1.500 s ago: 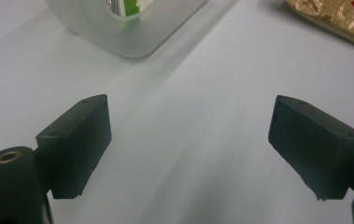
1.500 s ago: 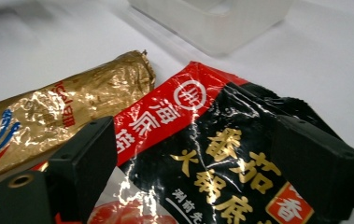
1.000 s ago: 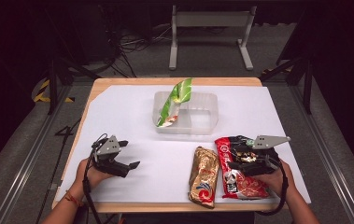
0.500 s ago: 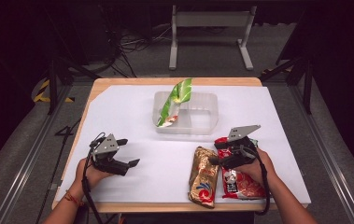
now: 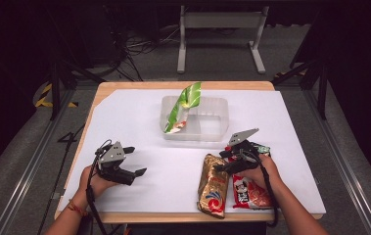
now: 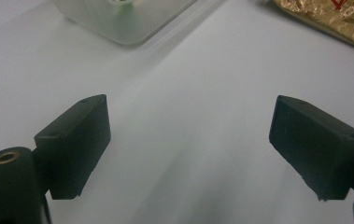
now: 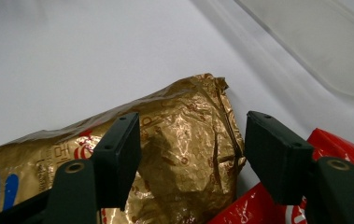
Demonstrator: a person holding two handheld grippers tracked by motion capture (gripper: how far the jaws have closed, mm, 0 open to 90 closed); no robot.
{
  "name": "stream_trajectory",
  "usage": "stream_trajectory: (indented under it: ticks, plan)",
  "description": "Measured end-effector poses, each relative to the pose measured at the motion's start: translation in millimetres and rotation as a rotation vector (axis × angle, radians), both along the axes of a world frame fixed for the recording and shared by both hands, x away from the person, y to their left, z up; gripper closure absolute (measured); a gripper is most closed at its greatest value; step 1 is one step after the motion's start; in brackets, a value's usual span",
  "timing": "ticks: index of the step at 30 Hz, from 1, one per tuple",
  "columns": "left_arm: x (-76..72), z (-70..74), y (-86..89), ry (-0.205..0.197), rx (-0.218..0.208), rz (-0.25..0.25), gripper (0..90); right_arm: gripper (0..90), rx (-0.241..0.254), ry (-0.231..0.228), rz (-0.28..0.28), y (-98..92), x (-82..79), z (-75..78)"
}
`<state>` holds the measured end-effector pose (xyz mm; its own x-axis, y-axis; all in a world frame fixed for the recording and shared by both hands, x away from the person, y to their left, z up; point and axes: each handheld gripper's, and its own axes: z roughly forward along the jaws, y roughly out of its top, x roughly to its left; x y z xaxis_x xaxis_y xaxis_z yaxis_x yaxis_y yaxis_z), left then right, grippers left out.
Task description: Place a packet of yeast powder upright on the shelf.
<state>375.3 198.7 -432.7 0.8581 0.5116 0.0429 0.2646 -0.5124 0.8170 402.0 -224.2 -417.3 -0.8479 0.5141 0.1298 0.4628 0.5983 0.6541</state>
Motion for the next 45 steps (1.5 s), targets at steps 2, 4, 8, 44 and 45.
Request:
stream_trajectory:
  ticks: [2,4,8,44,45]
  plan:
    - [0.3,-0.3,0.0,0.006,0.000,0.000,13.6,35.7,-0.024,0.003,0.004,3.1,1.2,-2.5]
    - [0.5,-0.6,-0.3,0.004,0.004,-0.001,13.6,34.9,-0.027,0.008,-0.001,4.3,1.2,-2.9]
    - [0.0,-0.9,-1.0,0.007,0.004,-0.004,13.6,31.8,-0.040,0.020,0.001,7.7,2.5,-4.4]
    - [1.5,0.1,5.4,0.010,-0.036,0.008,15.2,88.7,0.109,-0.064,-0.045,-10.6,-10.4,30.7]
    - [1.3,0.3,5.3,0.009,-0.035,0.008,15.4,88.8,0.112,-0.072,-0.050,-11.4,-11.4,32.9]
